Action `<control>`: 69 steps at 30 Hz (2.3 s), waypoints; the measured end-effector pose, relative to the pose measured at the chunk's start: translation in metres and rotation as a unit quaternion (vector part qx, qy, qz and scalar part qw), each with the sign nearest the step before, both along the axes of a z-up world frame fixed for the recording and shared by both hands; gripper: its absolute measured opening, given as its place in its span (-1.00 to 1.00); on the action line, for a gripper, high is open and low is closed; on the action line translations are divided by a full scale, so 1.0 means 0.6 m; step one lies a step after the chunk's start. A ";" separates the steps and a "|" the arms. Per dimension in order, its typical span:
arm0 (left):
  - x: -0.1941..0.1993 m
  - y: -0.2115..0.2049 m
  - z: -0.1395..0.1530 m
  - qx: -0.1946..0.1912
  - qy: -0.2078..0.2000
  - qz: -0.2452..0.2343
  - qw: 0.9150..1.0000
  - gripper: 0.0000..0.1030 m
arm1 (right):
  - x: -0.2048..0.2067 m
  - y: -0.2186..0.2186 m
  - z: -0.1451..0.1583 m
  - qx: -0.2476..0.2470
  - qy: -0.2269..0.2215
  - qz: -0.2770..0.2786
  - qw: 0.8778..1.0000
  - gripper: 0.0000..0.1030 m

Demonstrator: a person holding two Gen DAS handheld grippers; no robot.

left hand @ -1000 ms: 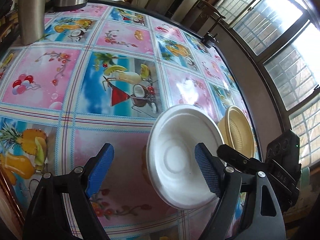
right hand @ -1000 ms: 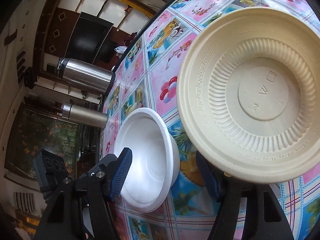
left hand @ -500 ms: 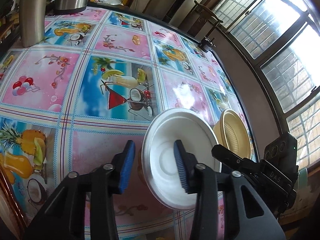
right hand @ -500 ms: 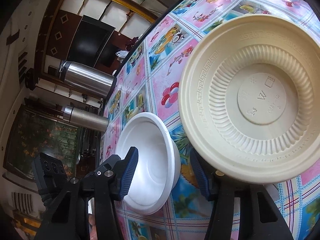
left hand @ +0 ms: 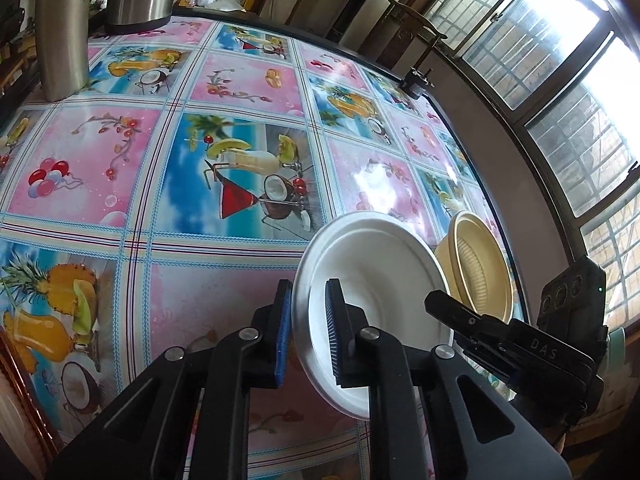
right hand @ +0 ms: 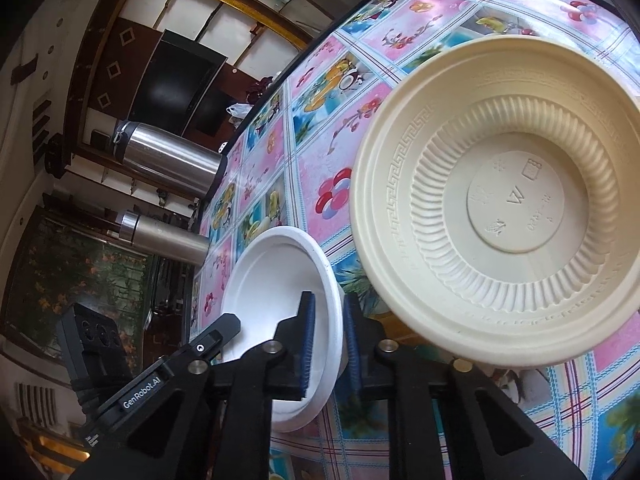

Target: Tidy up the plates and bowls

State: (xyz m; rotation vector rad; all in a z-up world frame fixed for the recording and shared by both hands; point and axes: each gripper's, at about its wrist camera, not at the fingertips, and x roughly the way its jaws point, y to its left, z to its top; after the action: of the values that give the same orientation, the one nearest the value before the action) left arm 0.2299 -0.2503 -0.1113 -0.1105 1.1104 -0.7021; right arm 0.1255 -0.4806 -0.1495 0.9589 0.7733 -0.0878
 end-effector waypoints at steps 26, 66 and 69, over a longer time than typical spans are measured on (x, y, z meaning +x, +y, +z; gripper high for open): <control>-0.003 -0.003 -0.003 0.017 -0.017 0.009 1.000 -0.74 | 0.005 0.003 -0.001 -0.027 0.000 -0.003 1.000 -0.86; -0.026 -0.025 0.022 0.061 -0.094 0.010 0.994 -0.74 | -0.007 0.004 0.007 -0.028 -0.014 -0.015 0.999 -0.86; -0.029 -0.025 0.023 0.062 -0.097 0.010 0.993 -0.74 | -0.007 0.005 0.009 -0.030 -0.016 -0.014 0.999 -0.86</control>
State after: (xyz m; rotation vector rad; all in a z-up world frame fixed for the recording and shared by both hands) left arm 0.2127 -0.2655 -0.0978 0.0517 0.9633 -0.6102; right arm 0.1211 -0.4776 -0.1443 0.9126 0.7241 -0.1197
